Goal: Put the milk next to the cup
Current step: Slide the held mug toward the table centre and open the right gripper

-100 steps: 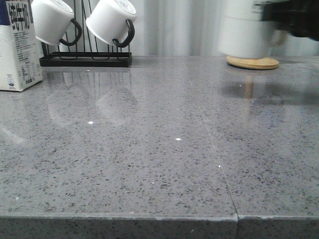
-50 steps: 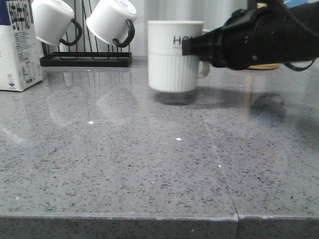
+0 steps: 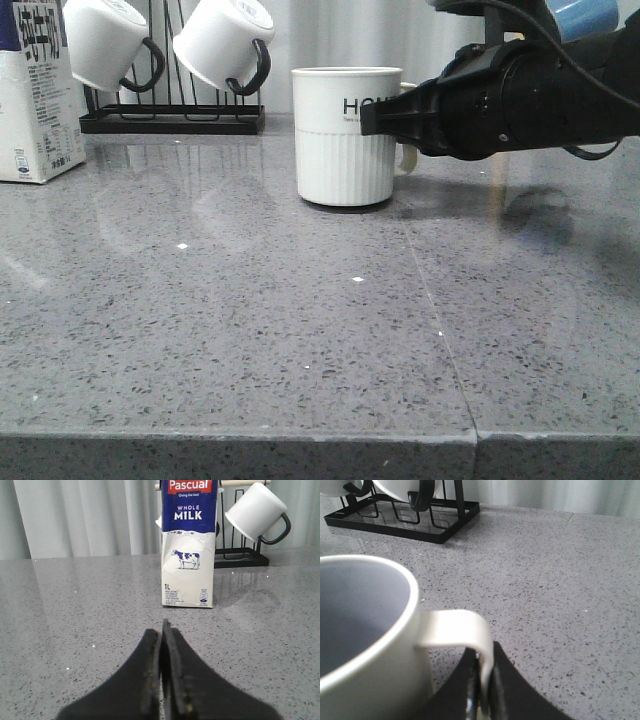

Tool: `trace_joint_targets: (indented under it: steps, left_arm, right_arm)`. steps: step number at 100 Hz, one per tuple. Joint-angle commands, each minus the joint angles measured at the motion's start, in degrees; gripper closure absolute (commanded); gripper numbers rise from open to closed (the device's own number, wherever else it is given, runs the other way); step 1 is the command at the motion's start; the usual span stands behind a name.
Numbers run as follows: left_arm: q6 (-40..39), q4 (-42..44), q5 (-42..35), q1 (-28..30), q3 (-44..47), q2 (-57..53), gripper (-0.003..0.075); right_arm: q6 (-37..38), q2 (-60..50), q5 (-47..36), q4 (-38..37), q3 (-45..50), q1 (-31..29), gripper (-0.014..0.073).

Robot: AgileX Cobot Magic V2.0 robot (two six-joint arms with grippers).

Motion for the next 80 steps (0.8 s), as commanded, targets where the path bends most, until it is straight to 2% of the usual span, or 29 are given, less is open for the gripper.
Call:
trace_joint_targets:
  steps: [1,16,24,53,80]
  left_arm:
    - [-0.61,-0.08,-4.77,0.15,3.47,-1.74,0.0741]
    - [-0.61,-0.08,-4.77,0.15,3.47,-1.74,0.0741]
    - [-0.61,-0.08,-4.77,0.15,3.47,-1.74,0.0741]
    - [-0.61,-0.08,-4.77,0.15,3.47,-1.74,0.0741]
    - [-0.61,-0.08,-4.77,0.15,3.47,-1.74,0.0741]
  right_arm:
    - [-0.39,-2.08,-5.18,-0.66,-1.76,0.01,0.0615]
    - [-0.39,-2.08,-5.18,-0.66,-1.69,0.01,0.0443]
    - [-0.39,-2.19,-5.07,-0.66,-1.18,0.01,0.0403]
    - [-0.39,-5.37,-5.77,-0.66,3.06,0.01,0.0409]
    - [-0.39,-14.77,-5.13,-0.66,10.04,0.01,0.0409]
